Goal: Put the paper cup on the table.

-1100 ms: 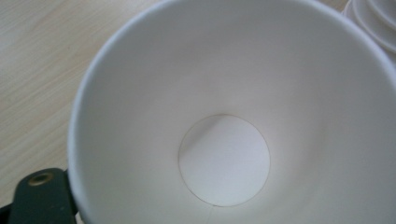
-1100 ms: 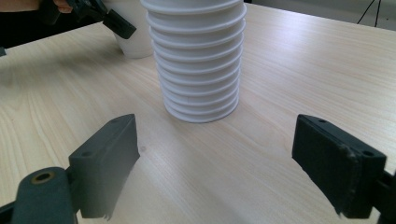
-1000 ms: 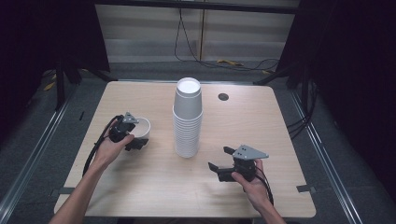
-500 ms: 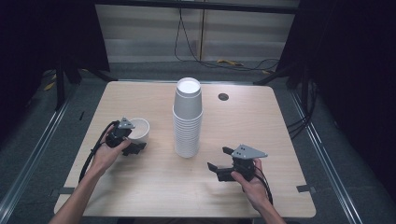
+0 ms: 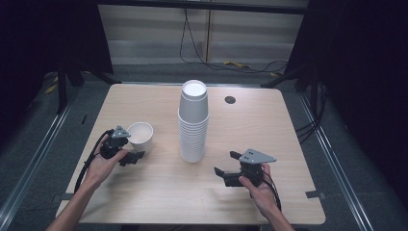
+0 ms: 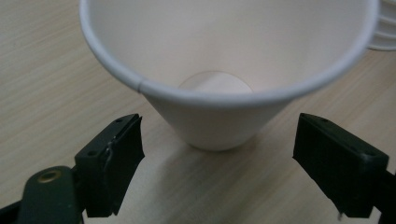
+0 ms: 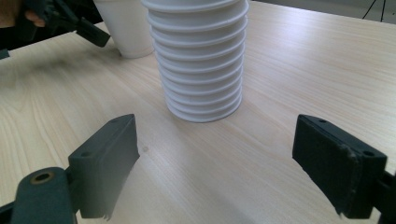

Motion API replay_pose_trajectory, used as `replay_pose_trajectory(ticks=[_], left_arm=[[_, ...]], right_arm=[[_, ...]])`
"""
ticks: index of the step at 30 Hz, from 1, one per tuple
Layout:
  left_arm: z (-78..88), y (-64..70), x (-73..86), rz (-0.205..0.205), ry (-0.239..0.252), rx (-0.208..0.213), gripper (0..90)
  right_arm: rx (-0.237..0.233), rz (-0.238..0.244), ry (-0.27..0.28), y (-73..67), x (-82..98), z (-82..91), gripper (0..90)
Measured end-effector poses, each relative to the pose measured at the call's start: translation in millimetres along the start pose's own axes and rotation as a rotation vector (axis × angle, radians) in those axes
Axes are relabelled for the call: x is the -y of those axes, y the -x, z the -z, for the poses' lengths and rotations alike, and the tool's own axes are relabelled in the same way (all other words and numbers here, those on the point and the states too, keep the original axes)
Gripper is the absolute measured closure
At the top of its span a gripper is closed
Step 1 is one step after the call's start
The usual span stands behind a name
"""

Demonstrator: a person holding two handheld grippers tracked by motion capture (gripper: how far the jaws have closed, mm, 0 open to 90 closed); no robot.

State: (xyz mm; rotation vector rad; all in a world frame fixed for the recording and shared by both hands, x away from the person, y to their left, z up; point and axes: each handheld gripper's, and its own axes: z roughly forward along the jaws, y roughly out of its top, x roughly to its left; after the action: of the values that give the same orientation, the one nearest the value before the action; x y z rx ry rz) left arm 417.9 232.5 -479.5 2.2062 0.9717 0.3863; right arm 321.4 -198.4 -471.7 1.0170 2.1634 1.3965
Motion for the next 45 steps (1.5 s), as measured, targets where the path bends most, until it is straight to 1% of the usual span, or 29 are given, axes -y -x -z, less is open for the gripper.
replay_pose_trajectory(ticks=[3,5,6,7,8,11,13,15,16,19,22,25,26,27,28,29,30,32,33,34,35,36,37,38,39,41,43,44,45], left_arm=[[5.1,0.5,5.7,0.014,0.012,0.034,15.7],[8.0,2.2,9.1,0.009,0.017,0.028,15.7],[8.6,3.0,10.9,0.008,0.026,0.028,15.7],[9.3,3.9,12.9,0.012,0.022,0.036,15.7],[9.5,5.7,15.2,0.019,0.032,0.04,15.8],[12.2,11.1,20.7,0.014,0.059,0.03,15.8],[14.7,13.6,23.8,0.023,0.072,0.056,15.6],[16.6,16.8,26.8,0.043,0.099,0.085,15.6],[17.6,18.8,27.8,0.04,0.102,0.1,15.7],[19.6,29.4,29.0,0.015,0.12,0.128,15.8],[21.2,37.7,28.8,0.016,0.131,0.156,15.7],[23.4,46.9,28.3,0.007,0.158,0.166,15.8],[23.9,53.4,29.0,0.012,0.183,0.183,15.8],[23.9,53.4,29.0,0.012,0.183,0.183,15.8],[23.8,57.5,29.1,0.01,0.187,0.177,15.8],[23.1,61.2,29.5,0.014,0.196,0.185,15.7],[22.2,64.6,29.5,0.024,0.196,0.208,15.7],[21.1,74.7,28.9,-0.008,0.195,0.184,15.6],[20.7,79.3,28.5,-0.021,0.197,0.183,15.7],[20.1,84.4,28.2,-0.027,0.205,0.194,15.8],[20.1,89.7,28.3,-0.038,0.207,0.183,15.8],[20.2,96.5,29.2,-0.051,0.231,0.144,16.3],[18.7,103.2,30.4,-0.062,0.246,0.142,15.2],[16.6,107.6,30.1,-0.083,0.227,0.181,16.0],[14.8,110.7,29.7,-0.088,0.218,0.216,16.0],[13.3,114.8,29.5,-0.074,0.23,0.239,15.7],[10.7,118.2,30.1,-0.079,0.239,0.247,15.6],[7.9,118.2,30.7,-0.063,0.249,0.256,15.6],[7.9,118.2,30.7,-0.063,0.249,0.256,15.6]], right_arm=[[0.003,0.001,0.002,0.9,-0.1,0.5,14.1],[0.004,-0.002,0.001,0.8,-0.1,0.6,14.1],[0.005,0.0,0.001,0.6,-0.1,0.8,14.0],[0.005,0.0,0.001,0.6,-0.1,0.8,14.0],[0.004,-0.001,0.0,0.5,0.0,0.8,14.1],[0.004,-0.003,-0.004,1.0,0.6,0.6,14.0],[0.009,-0.005,-0.007,0.9,0.9,0.8,14.1],[0.01,-0.003,-0.004,0.9,0.9,1.3,14.0],[0.013,-0.005,-0.004,0.8,1.0,1.7,14.0],[0.013,-0.004,0.0,1.5,0.9,2.1,14.0],[0.017,-0.009,0.003,1.6,0.7,3.2,14.0],[0.022,-0.011,0.006,1.7,0.7,5.0,14.0],[0.018,-0.012,0.007,1.0,1.2,5.8,14.0],[0.018,-0.012,0.007,1.0,1.2,5.8,14.0],[0.014,-0.012,0.004,0.3,1.9,6.4,13.9],[0.009,-0.01,0.001,-0.4,2.9,7.5,13.9],[0.007,-0.011,-0.002,-0.9,4.1,9.0,13.9],[0.004,-0.015,-0.004,-2.2,5.8,11.2,13.9],[0.002,-0.008,-0.001,-2.2,6.2,11.9,13.9],[-0.001,-0.01,-0.001,-3.0,6.7,13.6,13.9],[-0.001,-0.01,-0.001,-3.0,6.7,13.6,13.9],[0.0,-0.007,-0.006,-3.3,7.3,14.6,13.8],[-0.001,-0.009,-0.003,-3.4,8.0,15.3,13.8],[-0.004,-0.011,-0.006,-3.8,9.0,16.7,13.8],[-0.004,-0.011,-0.006,-3.8,9.0,16.7,13.8],[-0.009,-0.015,0.001,-4.2,9.1,17.1,13.8],[-0.017,-0.01,0.002,-5.2,9.0,16.4,13.8],[-0.024,-0.009,-0.005,-6.8,9.2,15.7,13.8],[-0.024,-0.009,-0.005,-6.8,9.2,15.7,13.8]])
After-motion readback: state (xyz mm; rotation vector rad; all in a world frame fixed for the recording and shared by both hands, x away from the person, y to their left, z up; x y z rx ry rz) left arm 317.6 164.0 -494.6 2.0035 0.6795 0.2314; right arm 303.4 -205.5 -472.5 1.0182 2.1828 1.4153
